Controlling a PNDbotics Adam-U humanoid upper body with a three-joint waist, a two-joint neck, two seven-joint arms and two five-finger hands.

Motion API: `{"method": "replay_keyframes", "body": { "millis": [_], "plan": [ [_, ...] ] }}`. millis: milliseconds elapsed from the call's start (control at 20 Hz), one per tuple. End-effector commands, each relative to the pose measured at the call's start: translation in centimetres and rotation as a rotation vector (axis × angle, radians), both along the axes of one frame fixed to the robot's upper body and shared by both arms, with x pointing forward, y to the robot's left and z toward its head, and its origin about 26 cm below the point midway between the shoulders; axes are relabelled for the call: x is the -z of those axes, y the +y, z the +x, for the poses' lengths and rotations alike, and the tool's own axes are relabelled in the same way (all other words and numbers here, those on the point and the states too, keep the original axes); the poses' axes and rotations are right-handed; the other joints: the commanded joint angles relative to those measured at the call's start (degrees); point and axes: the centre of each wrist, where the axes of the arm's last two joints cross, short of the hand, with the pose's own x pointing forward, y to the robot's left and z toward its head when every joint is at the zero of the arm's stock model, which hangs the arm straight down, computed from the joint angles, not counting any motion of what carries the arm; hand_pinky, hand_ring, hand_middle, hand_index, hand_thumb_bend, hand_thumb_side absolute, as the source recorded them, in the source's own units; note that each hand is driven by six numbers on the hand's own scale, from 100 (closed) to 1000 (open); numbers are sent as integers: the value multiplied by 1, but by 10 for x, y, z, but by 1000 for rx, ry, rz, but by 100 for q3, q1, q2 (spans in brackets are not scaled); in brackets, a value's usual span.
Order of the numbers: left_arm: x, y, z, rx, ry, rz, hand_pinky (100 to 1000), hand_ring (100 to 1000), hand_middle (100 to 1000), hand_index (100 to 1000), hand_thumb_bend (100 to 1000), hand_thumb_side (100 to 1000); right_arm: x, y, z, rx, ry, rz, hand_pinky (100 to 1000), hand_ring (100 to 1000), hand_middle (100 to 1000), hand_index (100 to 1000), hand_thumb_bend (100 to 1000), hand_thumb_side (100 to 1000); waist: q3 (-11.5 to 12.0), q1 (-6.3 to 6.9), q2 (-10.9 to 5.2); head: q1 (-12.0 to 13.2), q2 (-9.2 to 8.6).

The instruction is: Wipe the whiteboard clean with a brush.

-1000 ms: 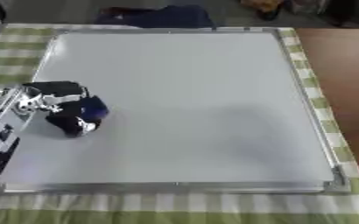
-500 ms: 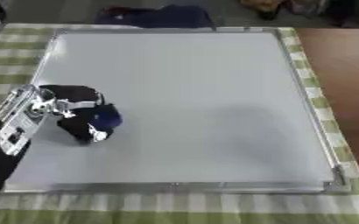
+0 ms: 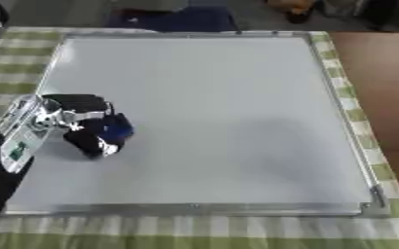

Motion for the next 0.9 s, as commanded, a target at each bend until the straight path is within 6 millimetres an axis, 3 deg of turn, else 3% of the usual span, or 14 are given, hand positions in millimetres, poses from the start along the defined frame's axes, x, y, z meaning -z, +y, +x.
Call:
{"method": "replay_keyframes", "body": {
  "millis": [50, 500, 900],
  "plan": [
    [0, 19, 6, -75, -33, 14, 339, 480, 247, 100, 143, 517, -8, -1, -3, 3, -26, -16, 578, 556, 411, 536, 100, 891, 2, -12, -88, -4, -70],
    [8, 45, 14, -189, -67, -18, 338, 477, 244, 100, 131, 503, -7, -2, -3, 5, -24, -16, 578, 556, 411, 536, 100, 892, 18, -15, -91, -19, -70],
    [3, 62, 17, -261, -87, -58, 335, 475, 242, 100, 113, 496, -7, -2, -3, 5, -22, -17, 579, 556, 411, 536, 100, 892, 39, -4, -100, -31, -65]
  ]
}}
